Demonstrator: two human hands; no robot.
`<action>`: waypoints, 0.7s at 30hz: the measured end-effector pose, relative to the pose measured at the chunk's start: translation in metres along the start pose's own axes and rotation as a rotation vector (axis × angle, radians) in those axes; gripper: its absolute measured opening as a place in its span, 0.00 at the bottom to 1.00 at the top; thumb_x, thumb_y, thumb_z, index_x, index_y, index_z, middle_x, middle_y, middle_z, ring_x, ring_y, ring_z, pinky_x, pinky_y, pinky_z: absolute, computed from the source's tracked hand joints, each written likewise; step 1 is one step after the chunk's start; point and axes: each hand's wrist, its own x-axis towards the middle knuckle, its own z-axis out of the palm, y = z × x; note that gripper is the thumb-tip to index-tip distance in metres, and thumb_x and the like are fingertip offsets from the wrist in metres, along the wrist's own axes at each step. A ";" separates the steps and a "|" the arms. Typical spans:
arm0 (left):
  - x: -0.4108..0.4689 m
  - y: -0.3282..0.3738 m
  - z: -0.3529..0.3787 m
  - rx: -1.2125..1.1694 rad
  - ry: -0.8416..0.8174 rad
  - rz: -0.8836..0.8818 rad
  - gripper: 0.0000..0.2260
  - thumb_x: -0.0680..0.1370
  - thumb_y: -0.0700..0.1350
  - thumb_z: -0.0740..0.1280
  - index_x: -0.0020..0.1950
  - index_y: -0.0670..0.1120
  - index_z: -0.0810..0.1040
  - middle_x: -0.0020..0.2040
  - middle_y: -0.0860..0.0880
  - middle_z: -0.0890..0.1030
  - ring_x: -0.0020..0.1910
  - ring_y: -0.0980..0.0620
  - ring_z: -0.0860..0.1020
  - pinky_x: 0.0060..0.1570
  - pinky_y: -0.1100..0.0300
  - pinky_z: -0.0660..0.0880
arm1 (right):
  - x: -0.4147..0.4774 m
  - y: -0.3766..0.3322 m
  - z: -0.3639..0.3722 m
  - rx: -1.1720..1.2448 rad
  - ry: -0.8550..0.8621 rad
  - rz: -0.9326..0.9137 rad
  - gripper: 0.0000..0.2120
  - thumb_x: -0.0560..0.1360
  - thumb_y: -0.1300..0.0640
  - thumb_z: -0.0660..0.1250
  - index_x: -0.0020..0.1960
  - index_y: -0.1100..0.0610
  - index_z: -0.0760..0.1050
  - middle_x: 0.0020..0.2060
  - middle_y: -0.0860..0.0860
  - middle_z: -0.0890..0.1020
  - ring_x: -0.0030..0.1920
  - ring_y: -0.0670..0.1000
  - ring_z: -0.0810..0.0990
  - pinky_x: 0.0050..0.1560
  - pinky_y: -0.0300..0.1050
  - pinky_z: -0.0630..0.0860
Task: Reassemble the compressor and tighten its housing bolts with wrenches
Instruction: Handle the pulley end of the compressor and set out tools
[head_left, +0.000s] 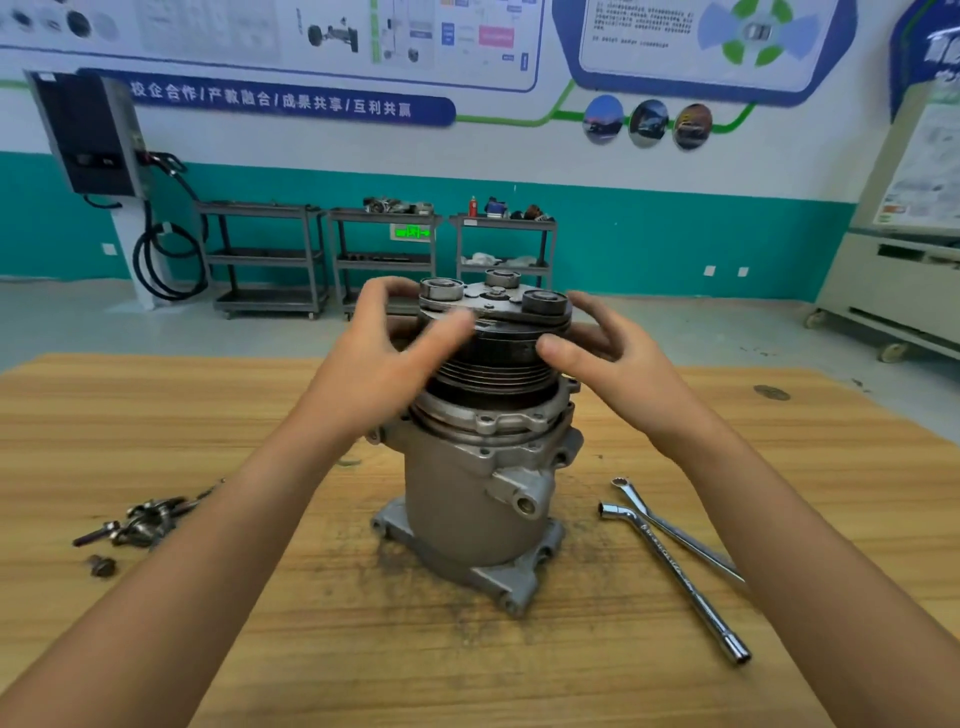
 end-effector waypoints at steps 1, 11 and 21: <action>0.005 -0.007 -0.006 -0.072 0.016 -0.041 0.30 0.66 0.73 0.60 0.61 0.57 0.65 0.55 0.56 0.76 0.53 0.59 0.76 0.45 0.63 0.69 | -0.010 0.000 0.003 -0.007 0.064 0.011 0.54 0.53 0.30 0.70 0.75 0.46 0.57 0.69 0.48 0.69 0.69 0.48 0.68 0.66 0.48 0.67; 0.002 -0.054 0.004 -0.267 -0.050 -0.387 0.20 0.80 0.58 0.53 0.43 0.49 0.80 0.40 0.51 0.85 0.45 0.52 0.81 0.44 0.57 0.76 | -0.069 0.027 0.048 -0.315 0.067 0.149 0.66 0.50 0.29 0.70 0.74 0.40 0.31 0.74 0.43 0.60 0.72 0.49 0.63 0.64 0.44 0.65; -0.050 -0.039 -0.016 -0.433 -0.231 -0.440 0.19 0.79 0.59 0.53 0.51 0.49 0.77 0.49 0.52 0.82 0.48 0.56 0.80 0.48 0.61 0.73 | -0.048 0.048 0.005 -0.207 0.107 0.232 0.65 0.46 0.32 0.73 0.76 0.42 0.45 0.69 0.52 0.71 0.61 0.51 0.75 0.51 0.44 0.74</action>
